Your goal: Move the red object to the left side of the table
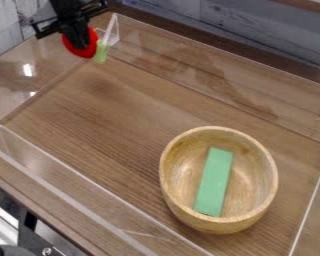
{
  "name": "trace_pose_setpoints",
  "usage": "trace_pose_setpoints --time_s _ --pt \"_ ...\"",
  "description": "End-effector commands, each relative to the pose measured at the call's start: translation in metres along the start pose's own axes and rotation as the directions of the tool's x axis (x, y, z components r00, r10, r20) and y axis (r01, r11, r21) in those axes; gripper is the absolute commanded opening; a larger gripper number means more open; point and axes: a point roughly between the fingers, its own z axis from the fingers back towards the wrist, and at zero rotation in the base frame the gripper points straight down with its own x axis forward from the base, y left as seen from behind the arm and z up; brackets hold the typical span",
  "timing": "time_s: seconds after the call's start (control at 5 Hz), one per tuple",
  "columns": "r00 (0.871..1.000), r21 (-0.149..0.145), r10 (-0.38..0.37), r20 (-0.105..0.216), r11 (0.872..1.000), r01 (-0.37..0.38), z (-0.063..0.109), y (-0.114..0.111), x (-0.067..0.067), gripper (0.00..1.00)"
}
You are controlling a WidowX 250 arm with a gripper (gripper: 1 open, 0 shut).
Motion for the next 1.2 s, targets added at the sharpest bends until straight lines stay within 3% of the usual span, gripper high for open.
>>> trace_pose_setpoints --time_s 0.0,0.2,0.4,0.6,1.0 --pt "0.998 0.000 0.033 0.061 0.999 -0.033 0.007 0.003 0.013 0.00" --pt "0.995 0.011 0.057 0.087 0.998 -0.058 0.005 0.006 0.018 0.00" --pt "0.992 0.017 0.068 0.109 0.997 -0.070 -0.015 0.008 0.024 0.00" --pt "0.989 0.025 0.077 0.127 0.996 -0.081 -0.035 0.005 0.025 0.00" --pt "0.986 0.038 0.088 0.145 0.995 -0.094 -0.047 0.004 0.020 0.00"
